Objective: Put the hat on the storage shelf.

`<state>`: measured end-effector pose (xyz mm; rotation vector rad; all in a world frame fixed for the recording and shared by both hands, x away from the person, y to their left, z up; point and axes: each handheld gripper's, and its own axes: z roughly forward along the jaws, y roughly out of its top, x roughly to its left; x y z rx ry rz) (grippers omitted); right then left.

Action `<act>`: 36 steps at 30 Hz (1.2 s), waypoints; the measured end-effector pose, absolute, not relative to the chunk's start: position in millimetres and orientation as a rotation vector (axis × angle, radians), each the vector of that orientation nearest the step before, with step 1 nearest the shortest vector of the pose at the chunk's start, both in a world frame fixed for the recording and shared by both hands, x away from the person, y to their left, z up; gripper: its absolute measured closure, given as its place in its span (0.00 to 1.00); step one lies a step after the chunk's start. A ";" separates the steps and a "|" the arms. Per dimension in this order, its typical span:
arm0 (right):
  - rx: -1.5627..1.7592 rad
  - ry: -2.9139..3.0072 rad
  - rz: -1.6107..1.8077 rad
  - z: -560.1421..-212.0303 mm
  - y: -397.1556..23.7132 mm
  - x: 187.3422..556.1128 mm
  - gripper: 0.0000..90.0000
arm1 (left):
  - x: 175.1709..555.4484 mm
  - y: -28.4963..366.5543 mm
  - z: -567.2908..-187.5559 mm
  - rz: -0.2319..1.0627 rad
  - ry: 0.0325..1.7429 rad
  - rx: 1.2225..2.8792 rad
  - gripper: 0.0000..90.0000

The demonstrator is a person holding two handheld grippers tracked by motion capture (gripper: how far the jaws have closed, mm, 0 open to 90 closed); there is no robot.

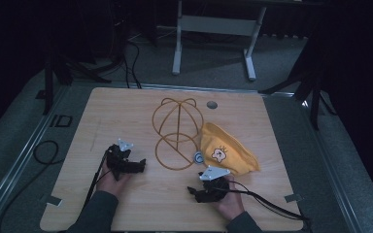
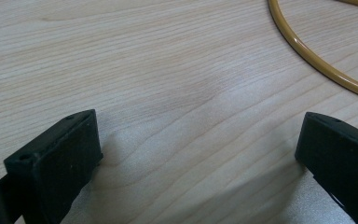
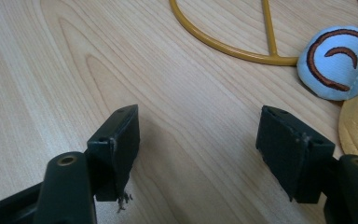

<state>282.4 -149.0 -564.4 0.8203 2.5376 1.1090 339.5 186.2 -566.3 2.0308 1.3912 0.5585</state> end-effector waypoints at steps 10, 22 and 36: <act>0.835 2.533 1.099 -563.9 -148.0 281.6 0.34 | 339.4 186.2 -566.3 0.558 1.391 2.031 0.00; 0.837 2.584 1.029 -555.8 -151.2 284.2 0.54 | 339.5 186.2 -566.3 0.558 1.391 2.031 0.00; 0.787 2.570 0.952 -534.9 -167.2 275.6 0.65 | 339.5 186.2 -566.3 0.558 1.391 2.031 0.00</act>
